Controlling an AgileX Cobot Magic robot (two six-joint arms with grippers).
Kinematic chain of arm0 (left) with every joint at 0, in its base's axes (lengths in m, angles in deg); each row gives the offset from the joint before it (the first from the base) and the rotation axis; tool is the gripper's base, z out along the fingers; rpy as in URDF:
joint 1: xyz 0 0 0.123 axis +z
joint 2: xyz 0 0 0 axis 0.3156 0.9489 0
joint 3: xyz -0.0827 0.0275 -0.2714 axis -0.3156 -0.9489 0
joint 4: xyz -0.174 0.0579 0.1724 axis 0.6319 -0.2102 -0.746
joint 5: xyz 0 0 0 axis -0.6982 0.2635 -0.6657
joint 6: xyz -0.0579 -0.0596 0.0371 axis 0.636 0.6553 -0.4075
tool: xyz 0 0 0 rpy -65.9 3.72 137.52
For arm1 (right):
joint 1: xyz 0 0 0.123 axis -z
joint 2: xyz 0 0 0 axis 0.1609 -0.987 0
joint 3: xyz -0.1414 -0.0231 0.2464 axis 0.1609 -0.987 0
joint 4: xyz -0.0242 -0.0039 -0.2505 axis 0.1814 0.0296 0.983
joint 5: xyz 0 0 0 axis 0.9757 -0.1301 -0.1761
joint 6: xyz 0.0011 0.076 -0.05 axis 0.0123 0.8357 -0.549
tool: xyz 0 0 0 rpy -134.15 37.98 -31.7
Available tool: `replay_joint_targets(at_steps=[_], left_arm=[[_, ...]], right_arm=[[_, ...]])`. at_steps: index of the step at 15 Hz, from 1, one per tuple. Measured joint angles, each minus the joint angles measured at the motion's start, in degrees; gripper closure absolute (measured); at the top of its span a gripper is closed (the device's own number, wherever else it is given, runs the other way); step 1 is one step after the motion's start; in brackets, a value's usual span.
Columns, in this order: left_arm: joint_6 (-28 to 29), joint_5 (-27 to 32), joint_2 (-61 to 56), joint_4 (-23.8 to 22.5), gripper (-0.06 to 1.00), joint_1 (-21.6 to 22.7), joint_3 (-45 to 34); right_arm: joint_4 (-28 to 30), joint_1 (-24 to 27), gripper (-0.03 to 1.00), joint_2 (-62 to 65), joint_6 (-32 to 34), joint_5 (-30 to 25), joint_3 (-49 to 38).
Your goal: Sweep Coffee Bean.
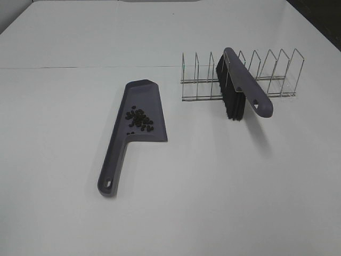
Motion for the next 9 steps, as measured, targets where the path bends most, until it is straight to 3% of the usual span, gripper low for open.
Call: replay_joint_targets(at_steps=[9], left_arm=[[0.0, 0.0, 0.0, 0.0, 0.18, 0.0, 0.0]], right_arm=[[0.0, 0.0, 0.36, 0.0, 0.0, 0.0, 0.0]])
